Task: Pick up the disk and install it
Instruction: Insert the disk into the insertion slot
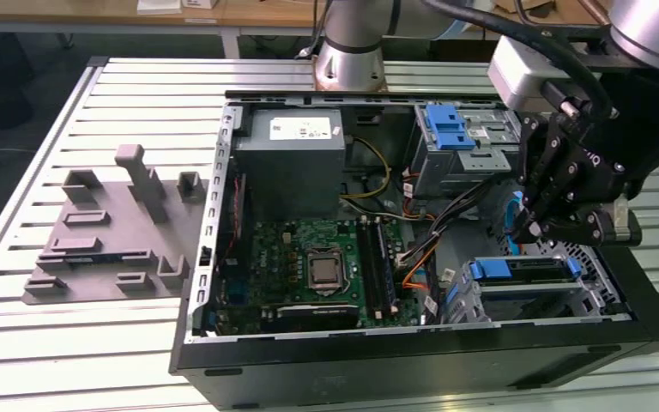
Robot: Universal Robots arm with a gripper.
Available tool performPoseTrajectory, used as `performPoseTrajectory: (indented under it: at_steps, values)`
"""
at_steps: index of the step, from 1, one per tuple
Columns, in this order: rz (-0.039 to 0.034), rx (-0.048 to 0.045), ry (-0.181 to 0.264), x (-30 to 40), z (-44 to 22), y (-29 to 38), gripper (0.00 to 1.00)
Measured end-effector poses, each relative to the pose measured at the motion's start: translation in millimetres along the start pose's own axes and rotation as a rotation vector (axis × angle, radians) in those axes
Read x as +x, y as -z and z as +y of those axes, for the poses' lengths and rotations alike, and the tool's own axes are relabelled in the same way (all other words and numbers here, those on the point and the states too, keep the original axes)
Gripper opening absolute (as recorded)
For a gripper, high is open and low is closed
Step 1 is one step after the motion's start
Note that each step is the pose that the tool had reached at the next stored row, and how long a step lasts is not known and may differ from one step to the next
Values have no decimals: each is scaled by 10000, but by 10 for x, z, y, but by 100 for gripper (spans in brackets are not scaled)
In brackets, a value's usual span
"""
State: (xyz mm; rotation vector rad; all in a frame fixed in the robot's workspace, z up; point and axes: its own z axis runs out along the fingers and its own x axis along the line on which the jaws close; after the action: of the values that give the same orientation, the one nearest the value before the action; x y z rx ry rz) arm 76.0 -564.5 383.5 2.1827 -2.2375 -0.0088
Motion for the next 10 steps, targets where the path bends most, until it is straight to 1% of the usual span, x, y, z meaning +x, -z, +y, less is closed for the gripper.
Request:
performPoseTrajectory:
  at_steps: [7, 10]
  values:
    - [2, 0, 0, -1, -2, -123, 11]
    - [4, 0, 0, -1, -2, -128, 11]
